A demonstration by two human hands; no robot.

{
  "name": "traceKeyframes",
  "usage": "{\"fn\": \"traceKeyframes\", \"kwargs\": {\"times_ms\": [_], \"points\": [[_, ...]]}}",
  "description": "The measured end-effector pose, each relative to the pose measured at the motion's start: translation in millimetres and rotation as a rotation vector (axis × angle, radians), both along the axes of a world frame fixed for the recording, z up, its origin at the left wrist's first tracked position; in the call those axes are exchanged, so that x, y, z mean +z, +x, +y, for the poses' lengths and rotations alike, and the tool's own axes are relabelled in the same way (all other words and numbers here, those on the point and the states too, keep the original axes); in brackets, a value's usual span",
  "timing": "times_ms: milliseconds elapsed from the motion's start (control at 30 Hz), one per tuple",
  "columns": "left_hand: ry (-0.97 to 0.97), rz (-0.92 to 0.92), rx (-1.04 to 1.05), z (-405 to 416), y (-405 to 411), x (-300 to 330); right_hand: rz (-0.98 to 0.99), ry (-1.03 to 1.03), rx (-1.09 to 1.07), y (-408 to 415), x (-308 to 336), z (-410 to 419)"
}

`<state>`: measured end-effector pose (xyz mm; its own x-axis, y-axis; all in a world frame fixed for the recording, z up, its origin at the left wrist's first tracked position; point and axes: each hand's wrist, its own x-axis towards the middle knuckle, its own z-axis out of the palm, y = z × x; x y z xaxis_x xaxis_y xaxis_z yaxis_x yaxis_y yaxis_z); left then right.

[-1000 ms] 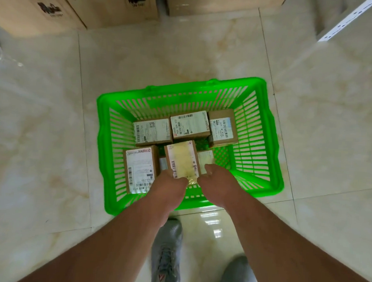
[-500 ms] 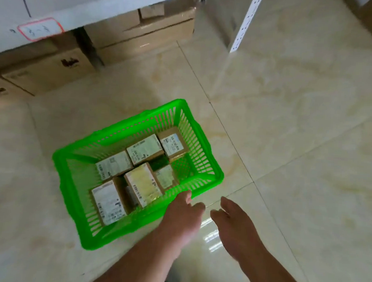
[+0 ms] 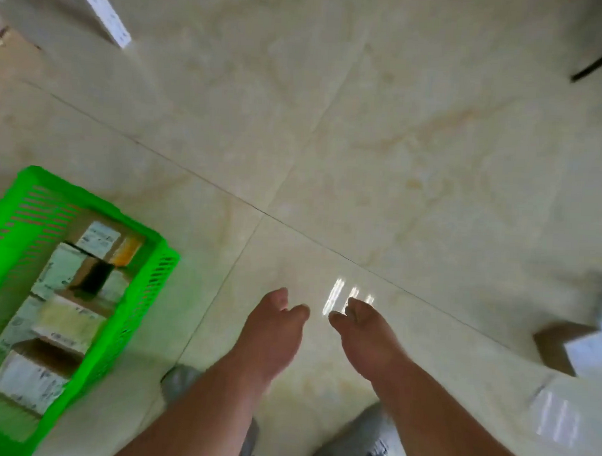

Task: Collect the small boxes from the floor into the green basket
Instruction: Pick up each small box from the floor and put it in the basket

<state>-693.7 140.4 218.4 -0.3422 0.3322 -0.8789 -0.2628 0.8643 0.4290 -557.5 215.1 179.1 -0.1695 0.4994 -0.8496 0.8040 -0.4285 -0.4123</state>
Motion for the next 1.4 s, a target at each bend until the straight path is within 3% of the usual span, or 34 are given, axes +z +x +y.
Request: {"fn": "traceKeyframes", "kwargs": {"times_ms": [300, 667, 967, 1400], "points": [[-0.038, 0.049, -0.399, 97, 170, 41, -0.03, 0.036, -0.393, 212, 32, 58], [0.001, -0.029, -0.597, 157, 309, 39, -0.107, 0.038, -0.743, 388, 28, 75], [-0.009, -0.109, -0.717, 210, 355, 20, -0.215, -0.02, -0.867, 437, 35, 94], [0.042, -0.041, -0.806, 307, 387, 9, -0.202, -0.037, -0.934, 466, 20, 181]]}}
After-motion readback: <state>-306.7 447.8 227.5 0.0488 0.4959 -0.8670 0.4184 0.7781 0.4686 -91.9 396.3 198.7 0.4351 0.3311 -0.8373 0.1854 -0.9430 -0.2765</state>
